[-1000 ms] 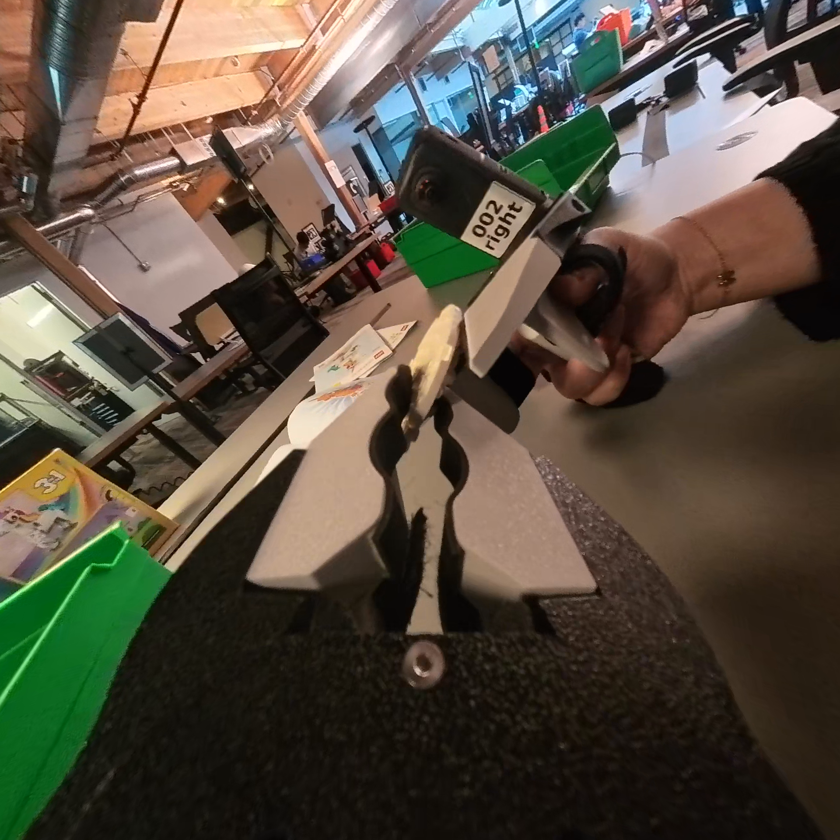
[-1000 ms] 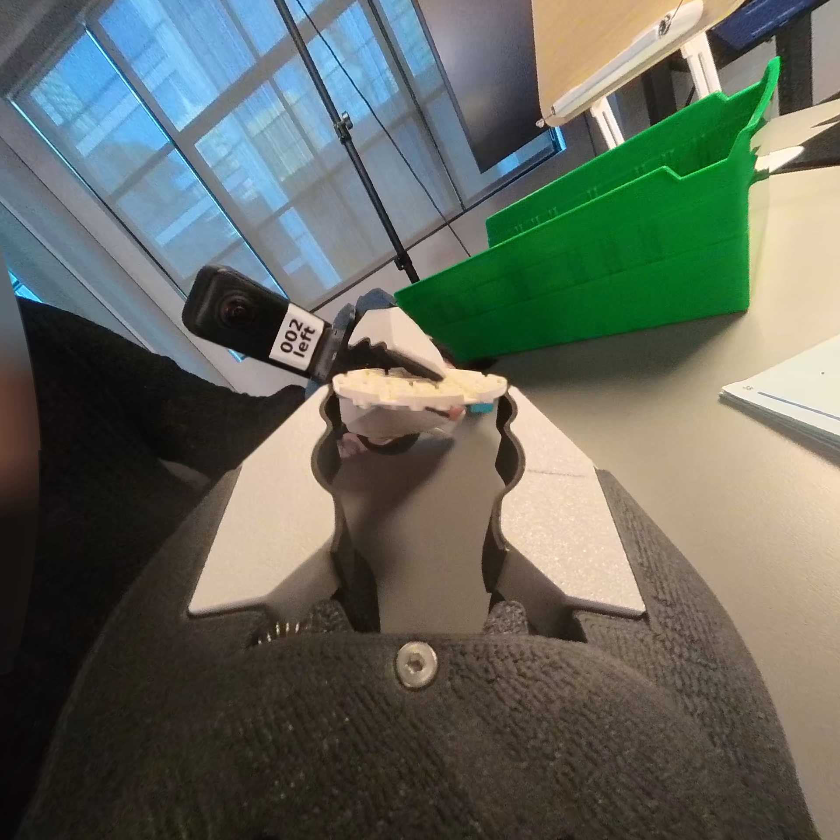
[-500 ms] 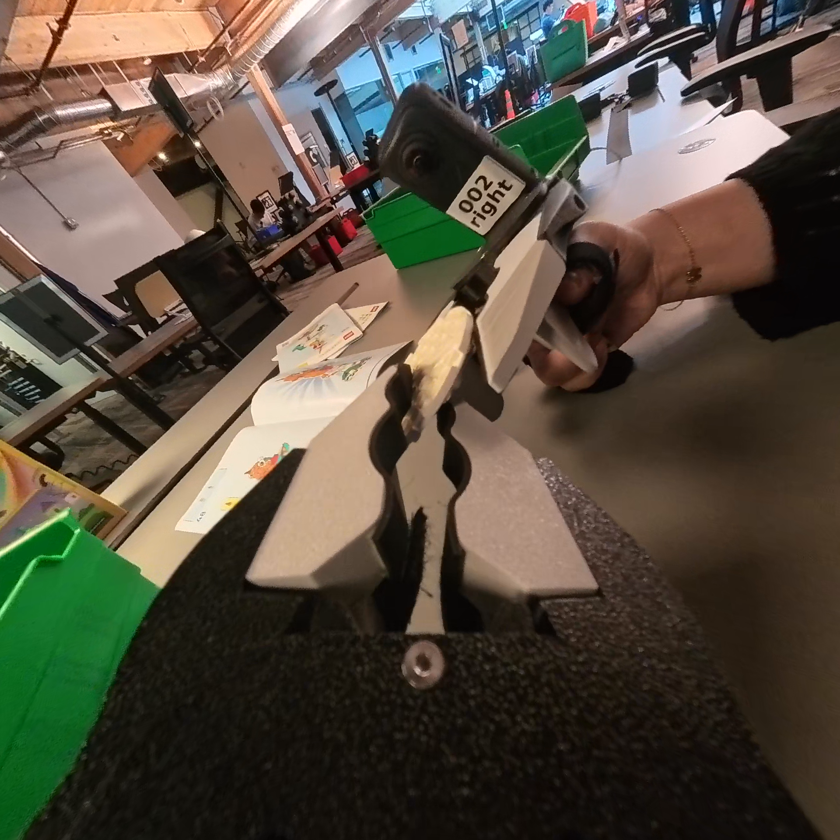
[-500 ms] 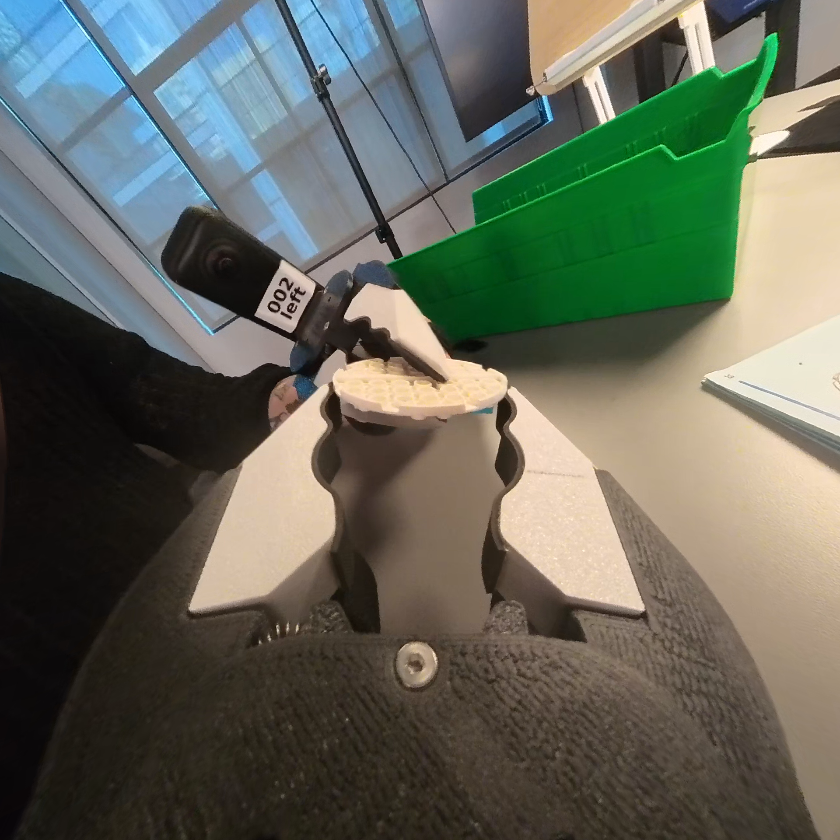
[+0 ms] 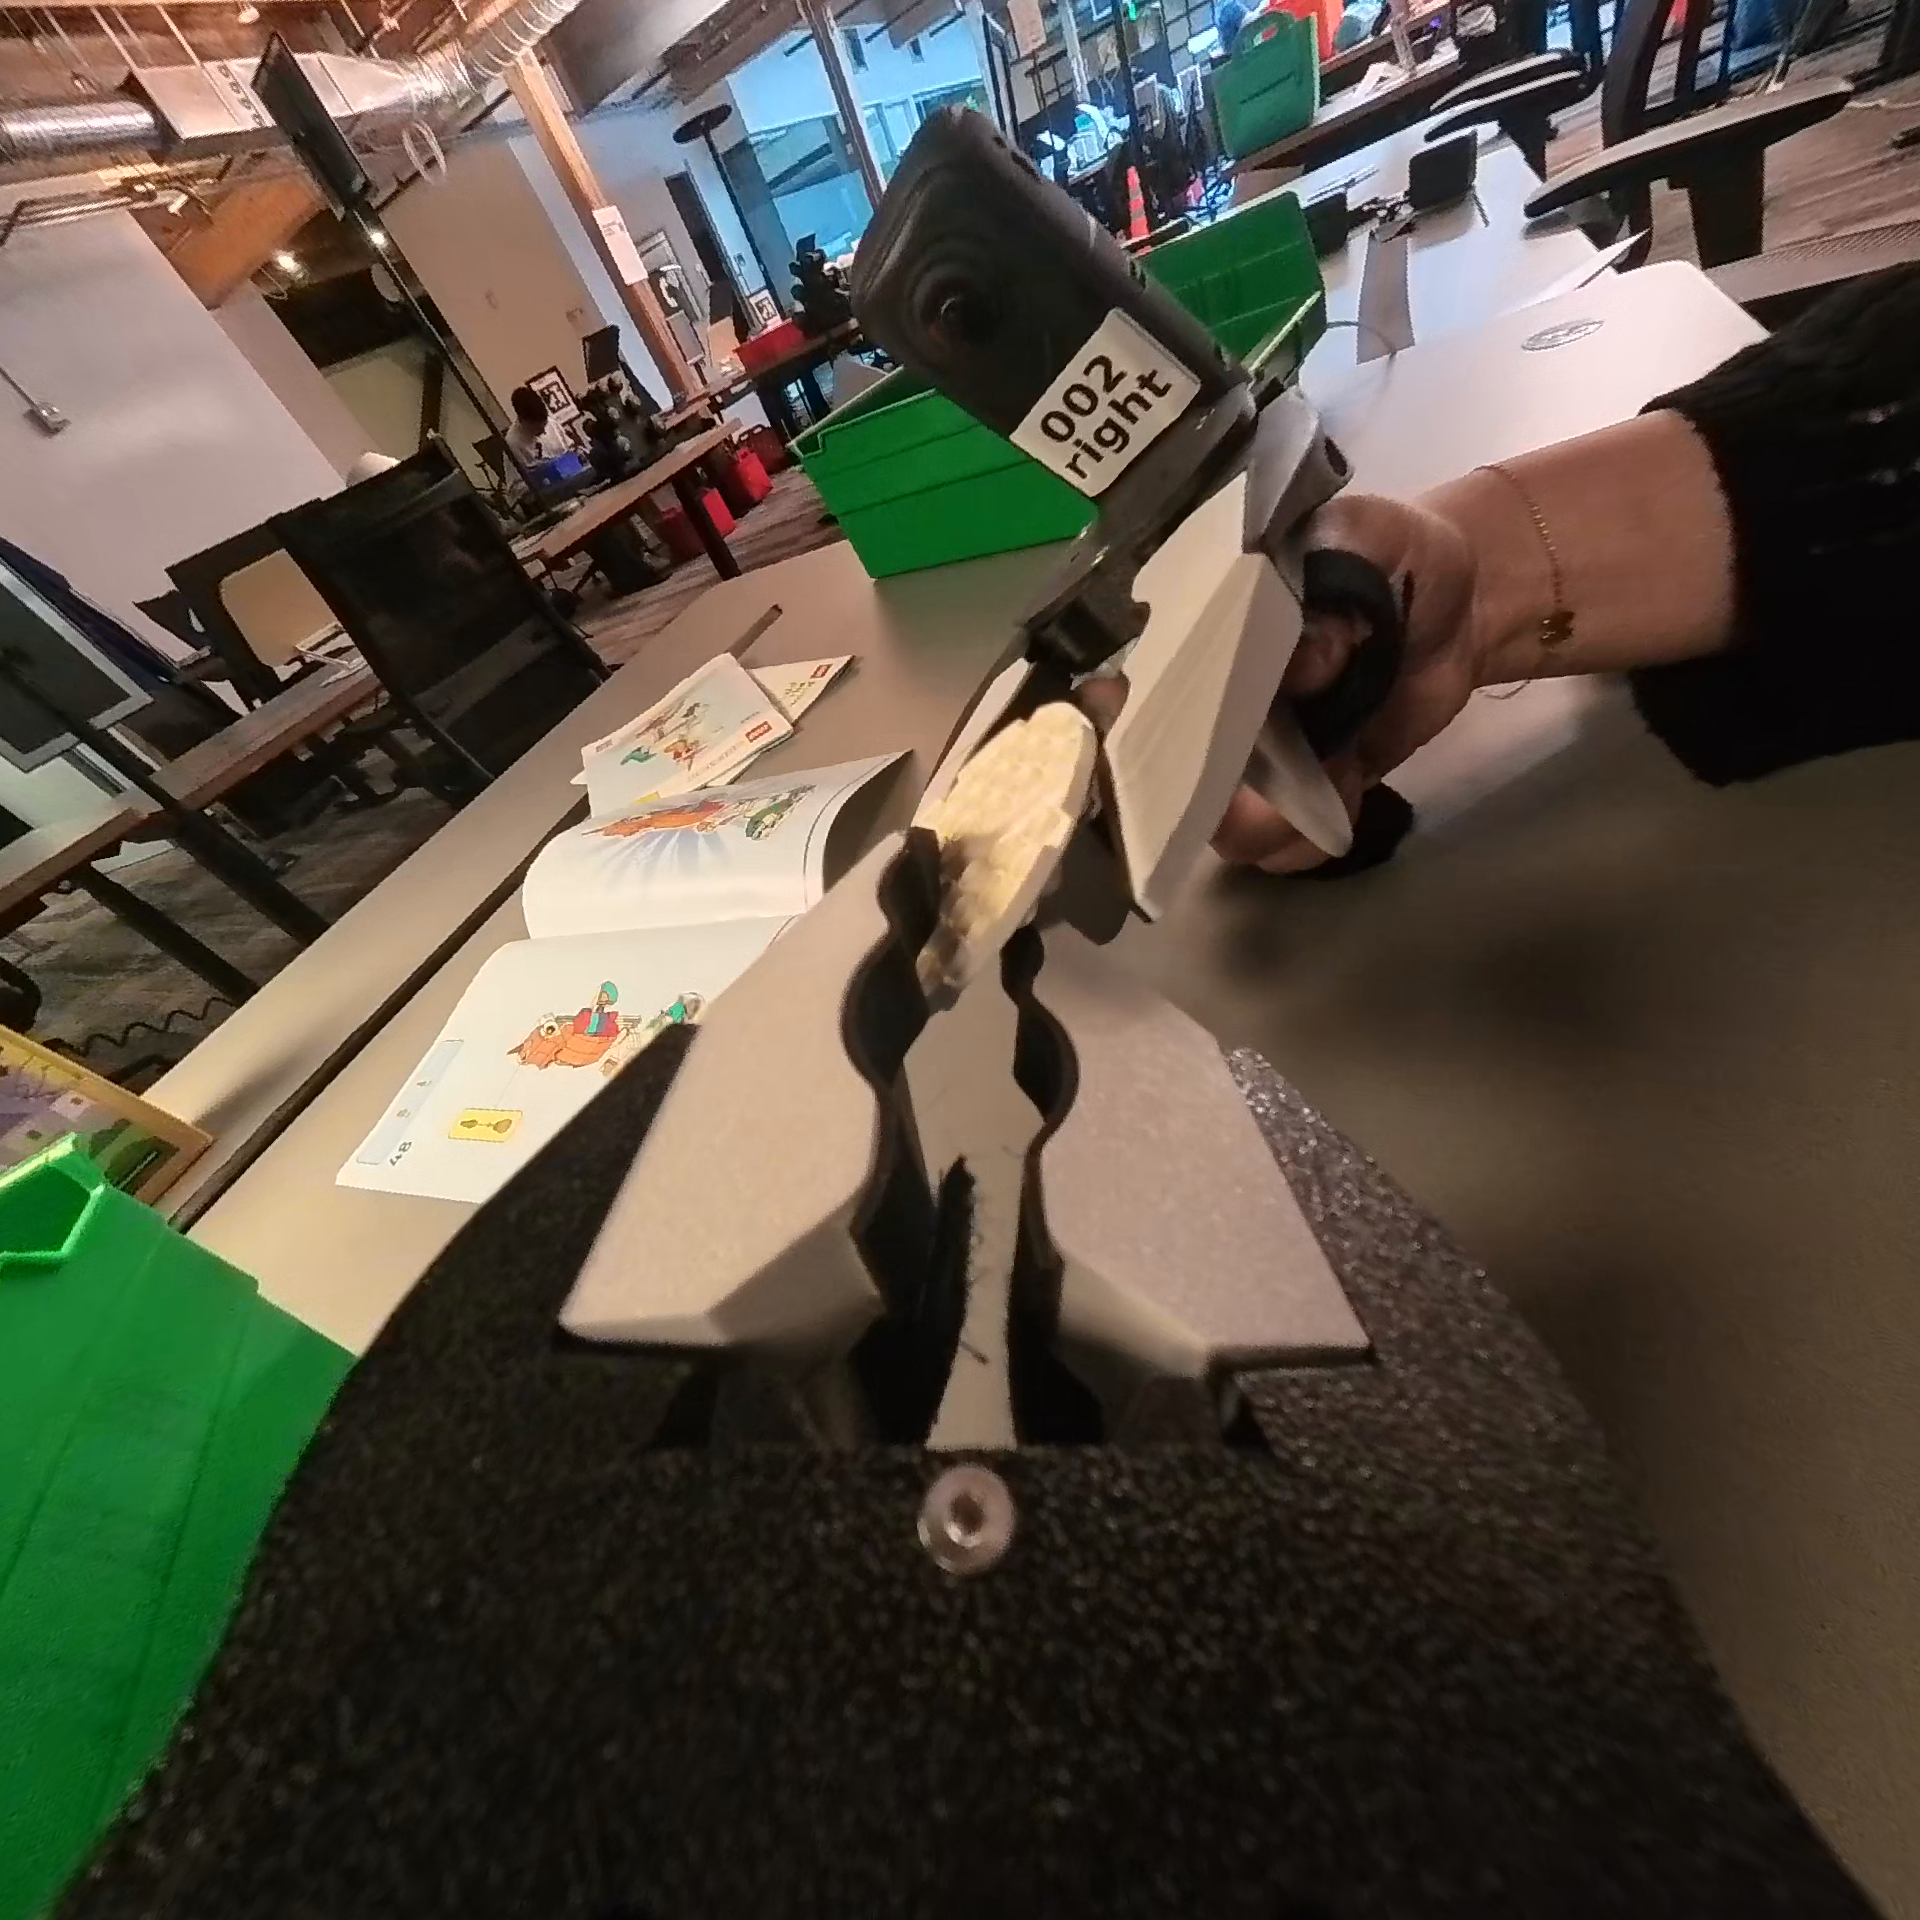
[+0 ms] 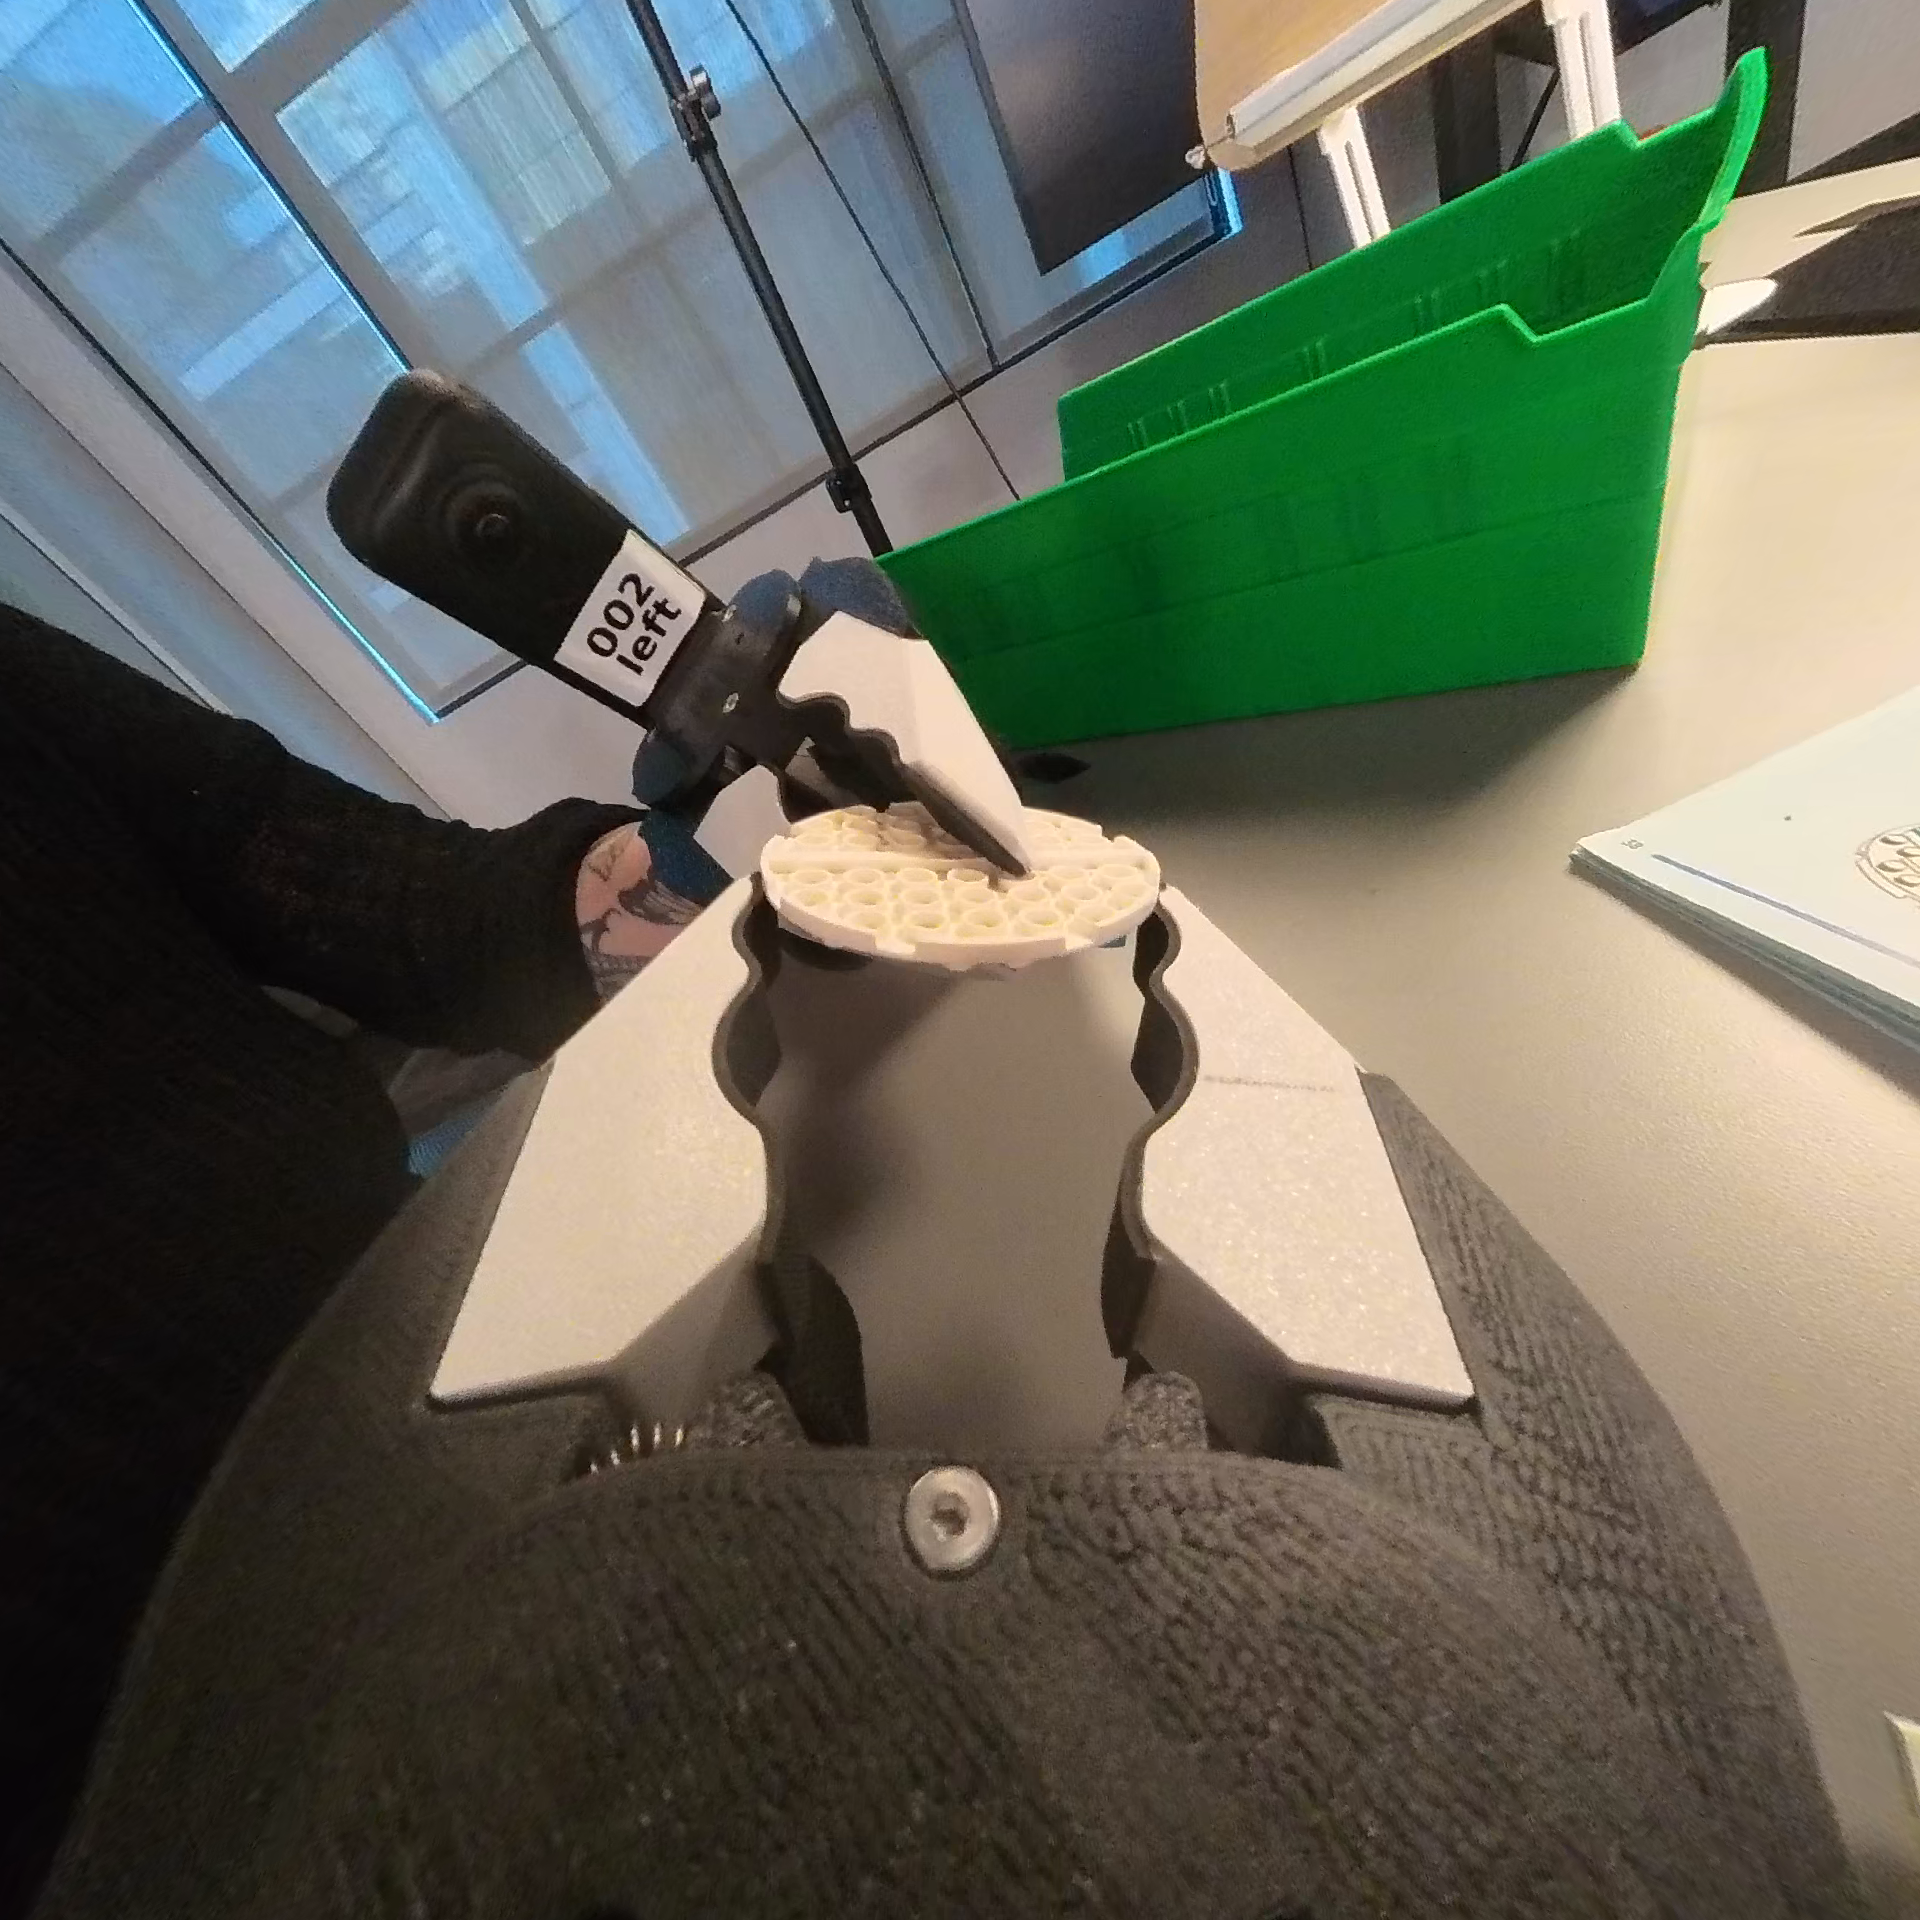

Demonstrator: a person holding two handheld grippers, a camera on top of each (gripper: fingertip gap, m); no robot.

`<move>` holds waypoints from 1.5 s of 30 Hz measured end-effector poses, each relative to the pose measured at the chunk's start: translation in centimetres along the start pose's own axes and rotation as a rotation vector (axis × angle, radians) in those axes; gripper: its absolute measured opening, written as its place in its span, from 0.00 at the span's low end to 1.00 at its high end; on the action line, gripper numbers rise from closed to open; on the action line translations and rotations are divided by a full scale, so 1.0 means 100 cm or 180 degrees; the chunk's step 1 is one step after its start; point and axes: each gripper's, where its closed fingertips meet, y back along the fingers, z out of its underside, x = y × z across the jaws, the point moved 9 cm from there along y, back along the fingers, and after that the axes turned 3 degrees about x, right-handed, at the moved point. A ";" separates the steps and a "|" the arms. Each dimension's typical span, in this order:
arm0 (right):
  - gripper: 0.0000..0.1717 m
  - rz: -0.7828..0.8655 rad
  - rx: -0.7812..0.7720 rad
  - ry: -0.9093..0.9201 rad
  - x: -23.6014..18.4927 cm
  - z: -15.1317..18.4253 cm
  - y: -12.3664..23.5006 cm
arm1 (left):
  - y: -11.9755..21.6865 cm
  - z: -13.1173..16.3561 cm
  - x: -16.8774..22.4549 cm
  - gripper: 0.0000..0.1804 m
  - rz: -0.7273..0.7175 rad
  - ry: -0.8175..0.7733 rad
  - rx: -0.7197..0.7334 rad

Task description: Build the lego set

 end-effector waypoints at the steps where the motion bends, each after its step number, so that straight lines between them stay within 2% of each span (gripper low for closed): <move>1: 0.40 0.0001 -0.0010 0.0000 0.000 0.000 0.000 | 0.000 0.000 0.000 0.04 0.0008 0.0013 -0.0007; 24: 0.40 0.0047 -0.0095 0.0024 0.001 0.000 0.000 | 0.000 0.002 -0.002 0.05 0.0108 0.0257 -0.0065; 33: 0.40 0.0061 -0.0120 0.0002 0.001 0.001 0.000 | 0.000 0.002 -0.001 0.05 0.0064 0.0158 -0.0062; 34: 0.35 0.0087 -0.0145 -0.0027 0.002 0.001 0.000 | 0.001 -0.001 -0.003 0.03 -0.0056 0.0107 0.0016; 37: 0.30 0.0073 -0.0078 0.0006 0.001 0.000 -0.001 | 0.003 -0.004 -0.005 0.03 -0.0127 0.0066 0.0104; 40: 0.38 -0.0005 -0.0060 -0.0046 0.001 0.000 -0.001 | 0.000 -0.003 -0.002 0.03 -0.0268 -0.0100 0.0061; 45: 0.43 -0.0123 0.0143 -0.0305 0.003 -0.002 -0.002 | -0.002 -0.003 0.002 0.03 -0.0506 -0.0468 0.0013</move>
